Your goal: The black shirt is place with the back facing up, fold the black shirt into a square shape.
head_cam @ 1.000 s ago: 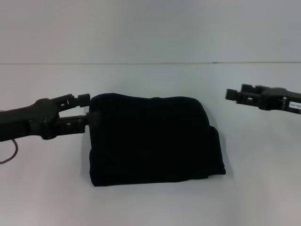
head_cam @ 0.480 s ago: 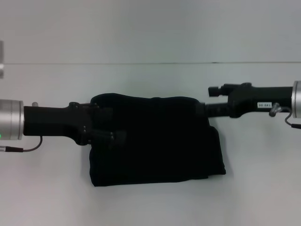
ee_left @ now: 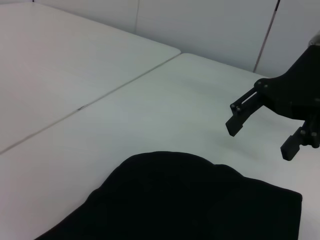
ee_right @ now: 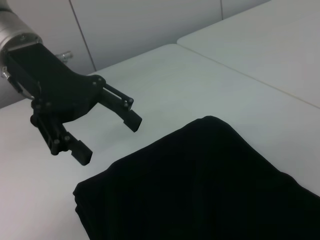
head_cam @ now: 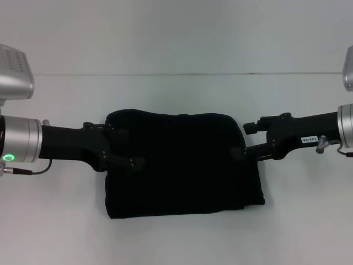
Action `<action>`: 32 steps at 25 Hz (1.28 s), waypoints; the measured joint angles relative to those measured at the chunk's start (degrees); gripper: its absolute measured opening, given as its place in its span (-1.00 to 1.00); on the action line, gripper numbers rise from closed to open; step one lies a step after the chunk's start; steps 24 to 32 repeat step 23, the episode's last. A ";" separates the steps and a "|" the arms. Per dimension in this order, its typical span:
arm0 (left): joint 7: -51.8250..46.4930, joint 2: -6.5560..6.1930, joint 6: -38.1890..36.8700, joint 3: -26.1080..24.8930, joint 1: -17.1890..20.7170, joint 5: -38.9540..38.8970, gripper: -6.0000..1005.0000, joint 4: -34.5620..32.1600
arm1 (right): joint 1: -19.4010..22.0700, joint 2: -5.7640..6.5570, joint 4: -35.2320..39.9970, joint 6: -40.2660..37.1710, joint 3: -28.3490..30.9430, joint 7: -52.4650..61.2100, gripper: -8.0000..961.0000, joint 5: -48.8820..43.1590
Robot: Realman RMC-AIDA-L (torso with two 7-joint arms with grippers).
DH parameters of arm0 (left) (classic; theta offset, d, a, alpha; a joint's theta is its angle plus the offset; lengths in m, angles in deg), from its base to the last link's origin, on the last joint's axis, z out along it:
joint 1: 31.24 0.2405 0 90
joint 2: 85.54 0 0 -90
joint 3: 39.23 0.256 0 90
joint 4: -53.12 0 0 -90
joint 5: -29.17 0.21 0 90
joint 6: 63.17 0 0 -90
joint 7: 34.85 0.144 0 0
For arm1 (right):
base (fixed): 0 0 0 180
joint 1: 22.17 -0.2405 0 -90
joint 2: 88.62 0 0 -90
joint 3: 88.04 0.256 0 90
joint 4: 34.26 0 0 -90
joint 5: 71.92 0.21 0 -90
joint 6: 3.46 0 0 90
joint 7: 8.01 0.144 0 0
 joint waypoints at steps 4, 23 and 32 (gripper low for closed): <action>0.02 -0.30 0.31 -0.54 0.11 0.05 0.87 -0.05 | -0.06 0.04 0.18 -0.03 -0.03 -0.06 0.85 -0.08; 0.05 -0.17 0.12 -0.61 0.60 0.44 0.86 0.09 | 0.18 0.21 0.23 0.10 -0.10 -0.12 0.85 -0.09; 0.05 -0.17 0.12 -0.61 0.60 0.44 0.86 0.09 | 0.18 0.21 0.23 0.10 -0.10 -0.12 0.85 -0.09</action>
